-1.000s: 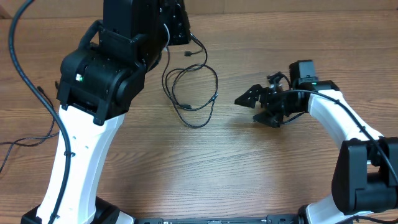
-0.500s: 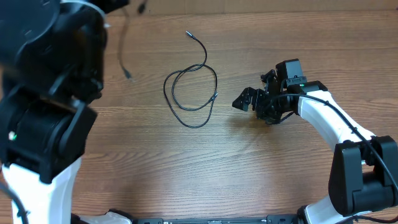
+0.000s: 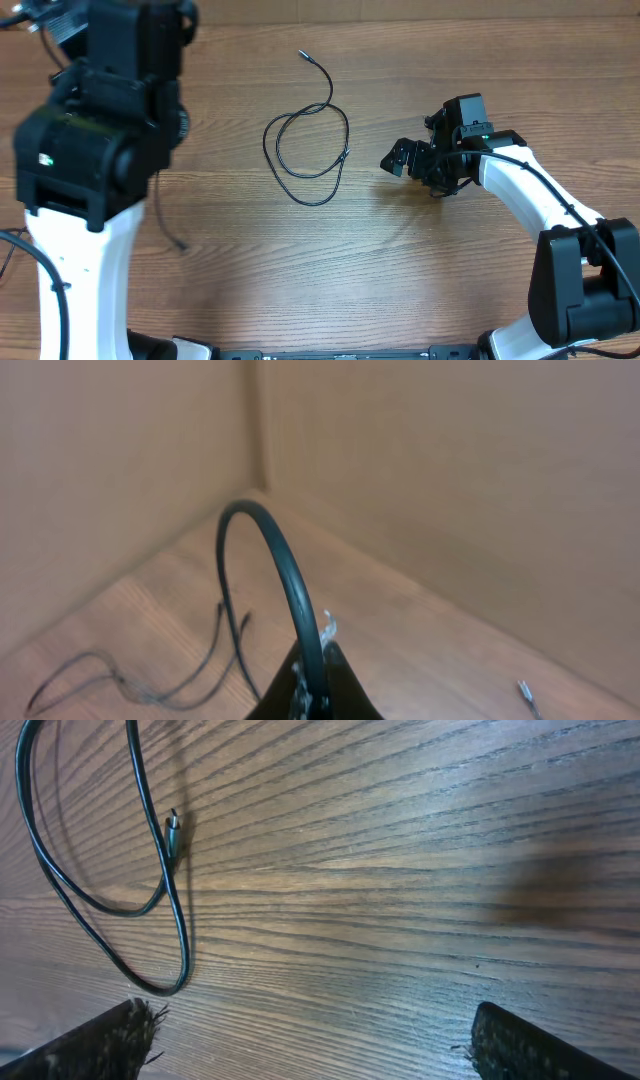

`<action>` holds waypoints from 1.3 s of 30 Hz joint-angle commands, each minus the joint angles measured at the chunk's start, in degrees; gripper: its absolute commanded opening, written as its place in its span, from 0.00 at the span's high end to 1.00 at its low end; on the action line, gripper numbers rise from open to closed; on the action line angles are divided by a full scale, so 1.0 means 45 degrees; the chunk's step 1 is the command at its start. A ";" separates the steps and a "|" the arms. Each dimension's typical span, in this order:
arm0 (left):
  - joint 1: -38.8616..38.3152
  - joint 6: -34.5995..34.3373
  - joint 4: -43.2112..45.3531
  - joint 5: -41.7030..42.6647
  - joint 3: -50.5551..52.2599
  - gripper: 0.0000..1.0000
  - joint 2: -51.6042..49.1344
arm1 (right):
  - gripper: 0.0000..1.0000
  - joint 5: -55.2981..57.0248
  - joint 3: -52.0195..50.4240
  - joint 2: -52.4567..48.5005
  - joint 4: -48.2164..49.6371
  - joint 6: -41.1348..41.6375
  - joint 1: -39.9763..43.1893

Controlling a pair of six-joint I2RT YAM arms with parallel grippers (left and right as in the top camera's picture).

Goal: Untangle cables

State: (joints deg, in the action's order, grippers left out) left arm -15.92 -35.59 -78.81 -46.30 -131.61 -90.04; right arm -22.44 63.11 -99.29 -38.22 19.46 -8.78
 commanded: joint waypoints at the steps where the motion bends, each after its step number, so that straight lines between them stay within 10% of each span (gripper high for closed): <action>1: 0.1831 -0.0996 -0.0423 0.2356 -0.0073 0.96 -0.0097 | 0.00 0.0126 0.0131 -0.0044 0.0063 -0.0005 -0.0058; 15: 0.6232 0.2890 0.5401 0.5168 -0.0073 0.96 -0.2137 | 0.00 0.0126 0.0131 -0.0044 0.0063 -0.0005 -0.0058; 28: 0.6625 0.1545 -0.0976 0.4648 0.0510 0.96 -0.6912 | 0.00 0.0126 0.0131 -0.0044 0.0063 -0.0005 -0.0058; 39: 0.8485 0.0617 -0.2594 0.6212 0.0510 0.96 -0.8660 | 0.00 0.0126 0.0131 -0.0044 0.0063 -0.0005 -0.0058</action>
State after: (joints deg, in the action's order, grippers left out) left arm 18.79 -31.07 -89.47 -21.15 -128.81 -127.66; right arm -22.20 63.11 -99.29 -38.15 19.49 -8.78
